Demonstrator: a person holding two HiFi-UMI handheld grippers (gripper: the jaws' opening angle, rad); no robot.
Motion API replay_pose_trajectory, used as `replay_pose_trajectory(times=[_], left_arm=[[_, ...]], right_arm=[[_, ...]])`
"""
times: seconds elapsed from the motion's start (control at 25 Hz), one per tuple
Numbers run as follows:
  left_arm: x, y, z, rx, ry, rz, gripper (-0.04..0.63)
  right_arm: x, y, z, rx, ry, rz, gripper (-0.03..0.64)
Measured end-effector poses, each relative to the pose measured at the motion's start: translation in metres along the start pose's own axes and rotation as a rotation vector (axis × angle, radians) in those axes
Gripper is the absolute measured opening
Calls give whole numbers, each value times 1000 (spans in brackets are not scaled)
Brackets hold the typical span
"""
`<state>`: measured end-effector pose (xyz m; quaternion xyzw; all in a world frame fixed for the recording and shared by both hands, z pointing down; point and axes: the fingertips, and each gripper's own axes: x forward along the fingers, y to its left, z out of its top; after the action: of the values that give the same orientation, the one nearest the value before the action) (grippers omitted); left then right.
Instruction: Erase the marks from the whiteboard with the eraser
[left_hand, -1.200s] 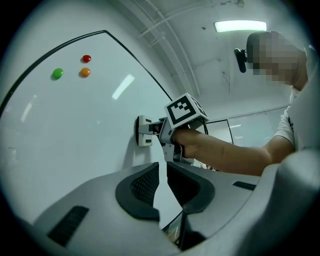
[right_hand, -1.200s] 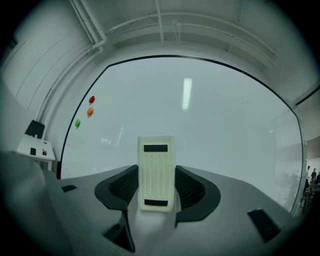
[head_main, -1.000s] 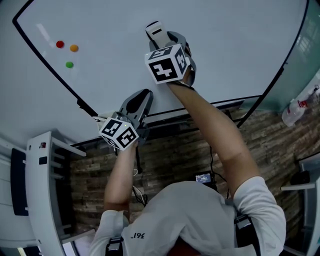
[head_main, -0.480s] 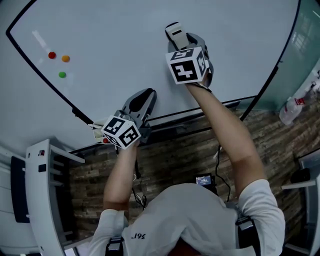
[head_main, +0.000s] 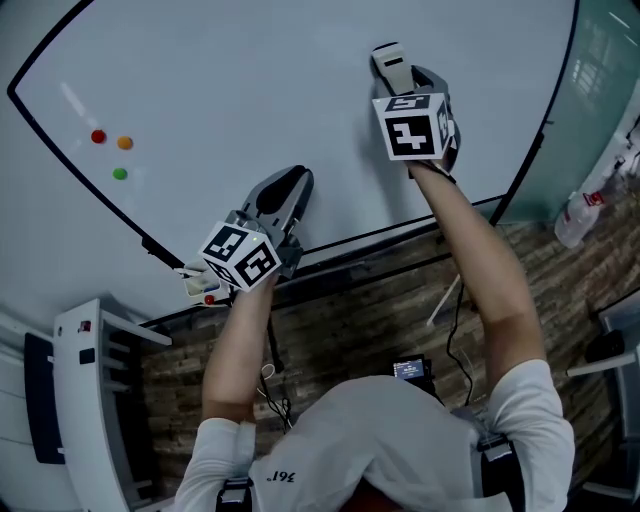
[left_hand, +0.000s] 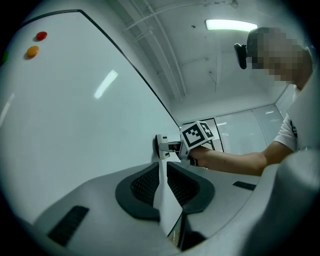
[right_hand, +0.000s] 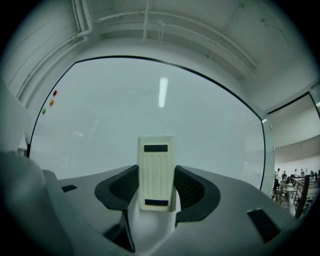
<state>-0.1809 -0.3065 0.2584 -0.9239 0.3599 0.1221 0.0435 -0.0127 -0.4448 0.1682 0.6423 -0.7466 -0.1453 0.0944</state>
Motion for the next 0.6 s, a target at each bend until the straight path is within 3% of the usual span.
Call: replay_pose_trajectory(times=[0.24,0.4,0.6], left_arm=[[11,4,46,56,-62,8,55],[5,22,73,109,-80,53,55],[-29,41,105,145,-113,100,55]], right_arm=[[-15,-9,65,25,-120,49,244],[-13,23,114,-12,-170,129,244],[-16,77,168,-75,-226,166,244]])
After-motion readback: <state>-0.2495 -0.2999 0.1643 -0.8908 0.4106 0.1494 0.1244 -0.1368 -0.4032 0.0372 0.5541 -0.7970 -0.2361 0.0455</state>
